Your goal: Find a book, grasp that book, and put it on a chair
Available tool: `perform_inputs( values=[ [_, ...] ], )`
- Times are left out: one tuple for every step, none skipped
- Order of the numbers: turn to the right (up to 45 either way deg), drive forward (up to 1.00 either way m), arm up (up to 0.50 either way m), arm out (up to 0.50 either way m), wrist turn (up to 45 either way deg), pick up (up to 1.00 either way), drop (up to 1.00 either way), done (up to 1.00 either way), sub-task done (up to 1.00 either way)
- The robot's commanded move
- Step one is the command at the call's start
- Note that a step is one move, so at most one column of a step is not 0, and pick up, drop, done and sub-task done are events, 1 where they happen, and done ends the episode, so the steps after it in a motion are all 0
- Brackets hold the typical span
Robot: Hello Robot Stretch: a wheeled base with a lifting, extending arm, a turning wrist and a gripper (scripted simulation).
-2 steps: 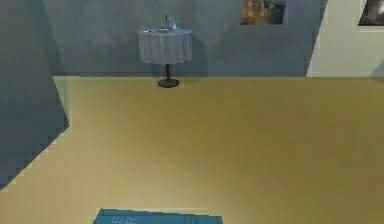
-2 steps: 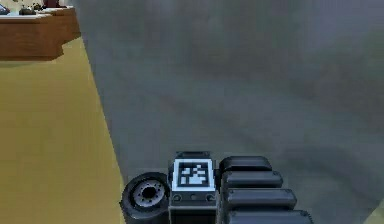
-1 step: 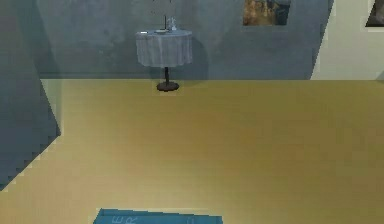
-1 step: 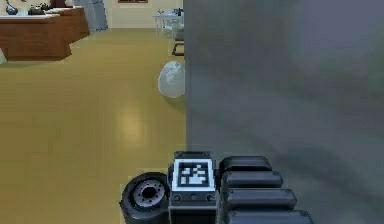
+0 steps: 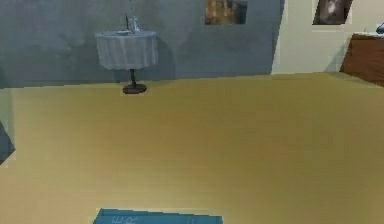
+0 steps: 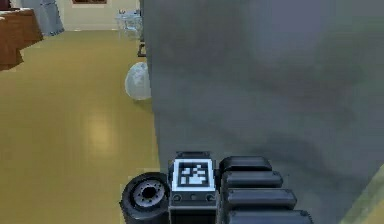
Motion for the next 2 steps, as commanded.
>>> perform_inputs(
  values=[
    [0.0,0.1,0.0,0.0,0.0,0.0,0.0,0.0,0.0],
    [33.0,0.0,0.0,0.0,0.0,0.0,0.0,0.0,0.0]
  ],
)
